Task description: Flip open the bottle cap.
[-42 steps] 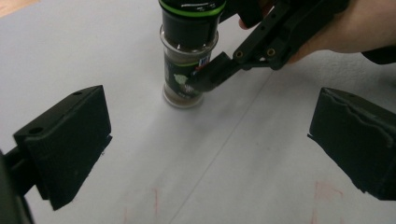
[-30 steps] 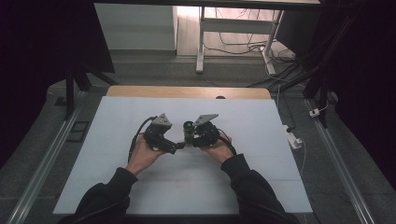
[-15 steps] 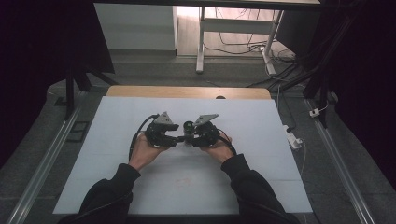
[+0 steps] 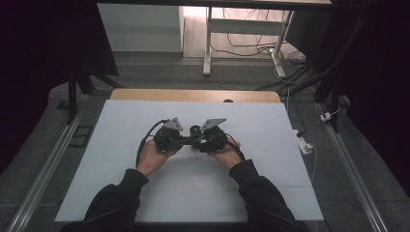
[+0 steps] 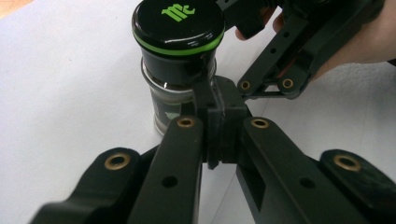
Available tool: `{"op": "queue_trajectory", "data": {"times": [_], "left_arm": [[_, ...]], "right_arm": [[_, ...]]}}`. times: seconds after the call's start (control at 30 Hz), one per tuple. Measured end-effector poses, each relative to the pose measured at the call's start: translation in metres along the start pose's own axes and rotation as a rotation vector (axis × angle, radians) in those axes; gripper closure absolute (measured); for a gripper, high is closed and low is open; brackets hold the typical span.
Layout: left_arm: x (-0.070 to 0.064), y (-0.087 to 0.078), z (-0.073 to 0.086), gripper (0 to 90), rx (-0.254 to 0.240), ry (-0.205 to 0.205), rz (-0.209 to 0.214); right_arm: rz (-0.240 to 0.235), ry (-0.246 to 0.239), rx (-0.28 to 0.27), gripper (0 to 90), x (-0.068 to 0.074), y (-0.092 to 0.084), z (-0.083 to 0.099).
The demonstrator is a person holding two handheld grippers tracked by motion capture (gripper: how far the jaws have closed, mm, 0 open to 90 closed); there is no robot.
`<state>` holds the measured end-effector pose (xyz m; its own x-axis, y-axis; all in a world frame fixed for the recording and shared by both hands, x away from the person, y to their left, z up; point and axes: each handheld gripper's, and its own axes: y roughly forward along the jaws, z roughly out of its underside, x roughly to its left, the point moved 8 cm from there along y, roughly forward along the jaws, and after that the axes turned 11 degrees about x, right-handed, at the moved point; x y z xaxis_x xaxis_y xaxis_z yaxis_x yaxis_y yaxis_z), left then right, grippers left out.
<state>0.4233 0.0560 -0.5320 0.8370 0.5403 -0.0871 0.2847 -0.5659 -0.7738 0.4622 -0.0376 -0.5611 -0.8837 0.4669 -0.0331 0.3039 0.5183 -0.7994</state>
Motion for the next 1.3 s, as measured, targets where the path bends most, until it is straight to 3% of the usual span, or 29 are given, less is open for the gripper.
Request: {"op": "queue_trajectory", "data": {"times": [0.5,1.3], "left_arm": [[-0.003,-0.013,-0.01,88.7,-0.043,-0.011,0.02],[0.002,-0.017,-0.022,88.8,-0.054,-0.023,0.012]], "right_arm": [[-0.001,-0.002,0.0,52.8,0.0,0.0,0.0],[-0.003,0.009,0.0,52.8,-0.001,0.0,0.0]]}}
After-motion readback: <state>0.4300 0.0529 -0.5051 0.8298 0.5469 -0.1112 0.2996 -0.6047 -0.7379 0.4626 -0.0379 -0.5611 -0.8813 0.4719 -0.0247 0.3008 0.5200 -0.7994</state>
